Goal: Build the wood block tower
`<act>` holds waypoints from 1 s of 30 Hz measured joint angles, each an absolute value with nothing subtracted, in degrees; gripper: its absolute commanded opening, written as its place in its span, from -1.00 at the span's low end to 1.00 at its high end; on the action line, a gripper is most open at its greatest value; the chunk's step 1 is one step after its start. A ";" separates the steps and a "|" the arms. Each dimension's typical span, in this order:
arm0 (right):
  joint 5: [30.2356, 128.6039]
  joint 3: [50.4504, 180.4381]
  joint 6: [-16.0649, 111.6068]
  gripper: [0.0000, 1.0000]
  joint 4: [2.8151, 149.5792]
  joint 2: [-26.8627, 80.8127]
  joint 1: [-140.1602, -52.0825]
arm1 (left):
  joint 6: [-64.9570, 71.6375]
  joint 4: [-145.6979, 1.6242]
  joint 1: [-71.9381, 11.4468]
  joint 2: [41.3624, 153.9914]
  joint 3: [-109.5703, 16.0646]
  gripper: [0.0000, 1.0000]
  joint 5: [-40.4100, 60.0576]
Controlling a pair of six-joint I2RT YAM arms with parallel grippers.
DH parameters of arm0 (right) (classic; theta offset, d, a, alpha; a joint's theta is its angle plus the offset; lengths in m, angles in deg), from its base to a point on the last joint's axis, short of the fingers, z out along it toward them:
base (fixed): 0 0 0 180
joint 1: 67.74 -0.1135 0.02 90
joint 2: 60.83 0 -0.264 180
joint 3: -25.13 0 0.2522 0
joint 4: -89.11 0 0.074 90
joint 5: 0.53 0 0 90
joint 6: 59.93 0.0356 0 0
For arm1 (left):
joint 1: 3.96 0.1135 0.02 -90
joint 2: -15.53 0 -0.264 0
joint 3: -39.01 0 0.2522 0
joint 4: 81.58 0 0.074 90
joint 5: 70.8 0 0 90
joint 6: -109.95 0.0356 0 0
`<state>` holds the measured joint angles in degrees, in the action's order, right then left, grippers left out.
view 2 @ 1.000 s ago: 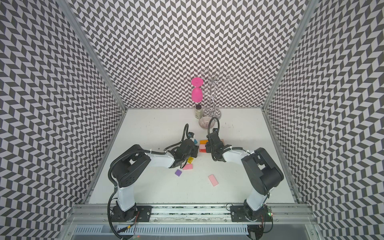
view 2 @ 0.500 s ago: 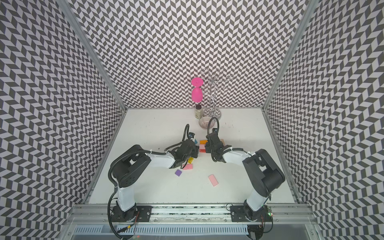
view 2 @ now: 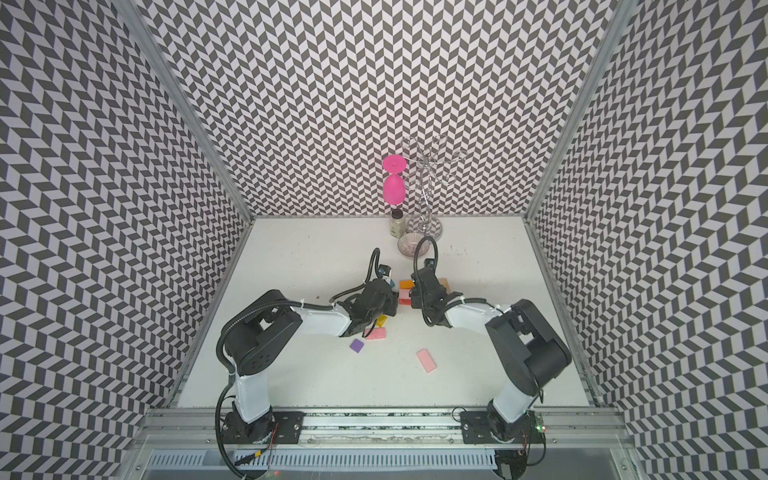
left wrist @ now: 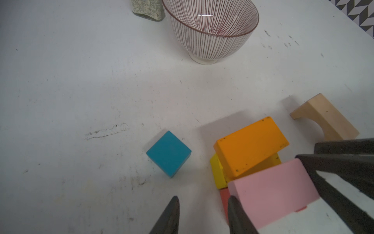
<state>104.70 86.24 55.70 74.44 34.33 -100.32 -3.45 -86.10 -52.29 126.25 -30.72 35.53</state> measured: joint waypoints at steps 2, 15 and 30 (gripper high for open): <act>104.91 86.14 55.85 -0.39 74.31 34.28 -100.32 | -3.41 -86.12 -52.51 126.25 -30.72 -0.18 35.80; 105.96 85.81 56.25 -0.34 74.02 33.48 -100.40 | -3.23 -86.10 -52.75 126.23 -30.72 -0.17 36.95; 108.13 77.33 58.67 -0.29 75.23 22.48 -100.73 | -3.28 -89.71 -53.28 118.23 -20.84 -0.16 37.70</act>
